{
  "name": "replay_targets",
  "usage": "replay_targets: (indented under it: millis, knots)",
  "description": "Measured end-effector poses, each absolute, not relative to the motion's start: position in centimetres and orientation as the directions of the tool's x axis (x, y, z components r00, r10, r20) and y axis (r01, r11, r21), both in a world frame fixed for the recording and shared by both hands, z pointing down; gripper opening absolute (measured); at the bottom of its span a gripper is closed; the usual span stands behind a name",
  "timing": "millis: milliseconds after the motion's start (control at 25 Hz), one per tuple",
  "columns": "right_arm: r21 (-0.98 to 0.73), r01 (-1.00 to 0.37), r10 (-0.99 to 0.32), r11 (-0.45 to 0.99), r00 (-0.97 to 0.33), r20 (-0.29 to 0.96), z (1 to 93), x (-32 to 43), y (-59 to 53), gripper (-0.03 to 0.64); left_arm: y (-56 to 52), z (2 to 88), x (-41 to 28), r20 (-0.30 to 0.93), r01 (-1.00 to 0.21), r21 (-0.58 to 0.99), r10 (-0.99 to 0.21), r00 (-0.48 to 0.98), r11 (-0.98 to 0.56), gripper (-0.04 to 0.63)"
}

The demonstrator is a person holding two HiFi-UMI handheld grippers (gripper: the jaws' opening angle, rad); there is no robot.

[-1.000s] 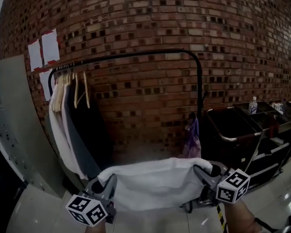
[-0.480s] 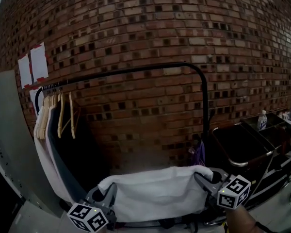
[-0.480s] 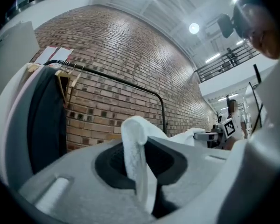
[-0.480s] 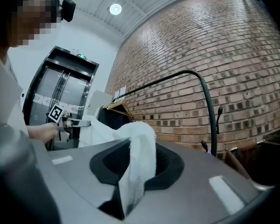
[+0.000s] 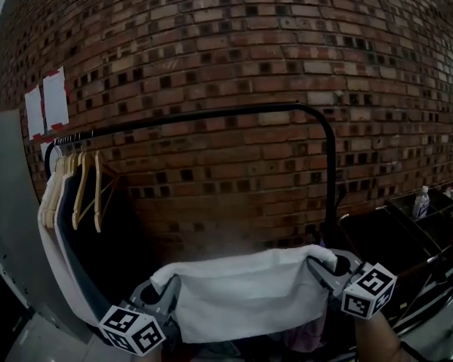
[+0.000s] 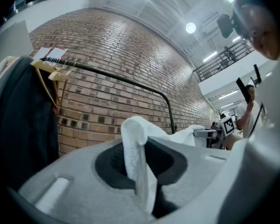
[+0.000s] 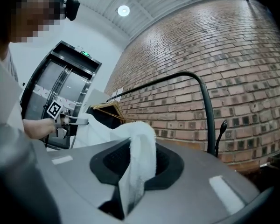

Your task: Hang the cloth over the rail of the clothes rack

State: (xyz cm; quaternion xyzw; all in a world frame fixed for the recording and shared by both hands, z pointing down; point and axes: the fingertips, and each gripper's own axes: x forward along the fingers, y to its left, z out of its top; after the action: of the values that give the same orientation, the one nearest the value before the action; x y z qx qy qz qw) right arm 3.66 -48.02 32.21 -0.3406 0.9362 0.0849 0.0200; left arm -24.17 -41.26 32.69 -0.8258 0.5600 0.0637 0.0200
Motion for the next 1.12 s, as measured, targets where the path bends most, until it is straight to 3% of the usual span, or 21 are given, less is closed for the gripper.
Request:
replay_targets:
  millis: [560,1120]
  knots:
    - [0.317,-0.698,-0.646,0.643,-0.716,-0.265,18.4,-0.2,-54.8,0.066,-50.5,19.2,-28.7,-0.271,-0.905,-0.150,-0.864,0.424,-0.397,0.049]
    - [0.510,-0.745,-0.663,0.431,-0.644,-0.381,1.2,-2.3,-59.4,0.067,-55.4,1.2,-31.2,-0.400,-0.885,-0.381,-0.815,0.420,-0.269,0.049]
